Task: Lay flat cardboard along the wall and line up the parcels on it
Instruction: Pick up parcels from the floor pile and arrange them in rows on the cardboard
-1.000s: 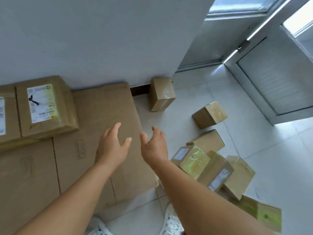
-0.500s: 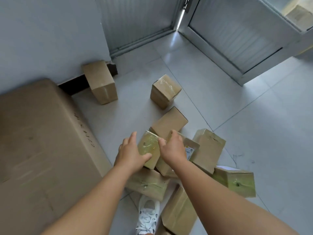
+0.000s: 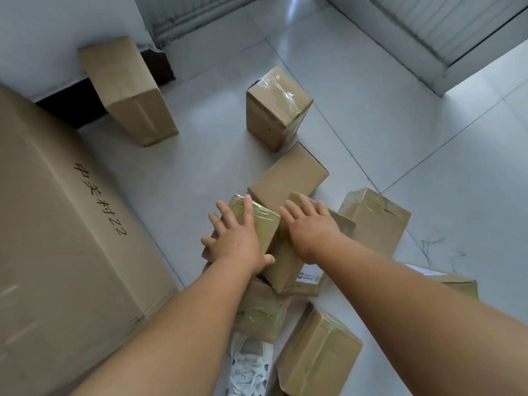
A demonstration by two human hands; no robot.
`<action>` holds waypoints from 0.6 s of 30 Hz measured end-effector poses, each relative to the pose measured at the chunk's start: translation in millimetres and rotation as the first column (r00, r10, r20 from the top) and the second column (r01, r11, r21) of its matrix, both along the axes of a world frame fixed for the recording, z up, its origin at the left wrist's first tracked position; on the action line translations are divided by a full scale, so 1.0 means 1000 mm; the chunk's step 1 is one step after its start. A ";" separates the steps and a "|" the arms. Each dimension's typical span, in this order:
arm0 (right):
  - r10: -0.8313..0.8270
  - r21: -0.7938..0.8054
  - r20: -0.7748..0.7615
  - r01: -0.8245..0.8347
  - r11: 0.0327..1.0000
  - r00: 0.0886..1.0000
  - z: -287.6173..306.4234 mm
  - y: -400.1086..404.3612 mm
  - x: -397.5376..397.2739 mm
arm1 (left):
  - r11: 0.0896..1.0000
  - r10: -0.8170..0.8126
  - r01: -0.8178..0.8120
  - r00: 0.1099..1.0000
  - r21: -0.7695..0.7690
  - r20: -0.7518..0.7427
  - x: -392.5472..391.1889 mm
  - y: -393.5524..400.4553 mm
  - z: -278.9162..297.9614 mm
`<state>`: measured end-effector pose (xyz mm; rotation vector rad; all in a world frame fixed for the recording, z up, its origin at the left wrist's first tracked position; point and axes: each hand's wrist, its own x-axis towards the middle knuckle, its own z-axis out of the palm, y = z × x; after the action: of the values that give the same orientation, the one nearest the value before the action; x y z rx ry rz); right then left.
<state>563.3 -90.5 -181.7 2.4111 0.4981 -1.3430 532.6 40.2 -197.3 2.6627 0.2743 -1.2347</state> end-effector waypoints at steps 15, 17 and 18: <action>0.352 -0.146 -0.164 -0.375 0.915 0.922 -0.035 0.009 0.035 | 0.989 -0.140 0.135 0.987 0.066 0.079 0.030 0.074 -0.010; 0.354 -0.153 -0.129 -0.371 0.916 0.926 -0.034 0.007 0.033 | 0.989 -0.142 0.138 0.987 0.053 0.076 0.029 0.072 -0.010; 0.350 -0.157 -0.107 -0.363 0.918 0.931 -0.034 0.005 0.033 | 0.989 -0.141 0.138 0.987 0.052 0.078 0.029 0.071 -0.011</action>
<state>595.8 -85.1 -216.1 2.0129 0.7655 -1.2609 561.3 111.5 -208.5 2.8064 0.1072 -1.1681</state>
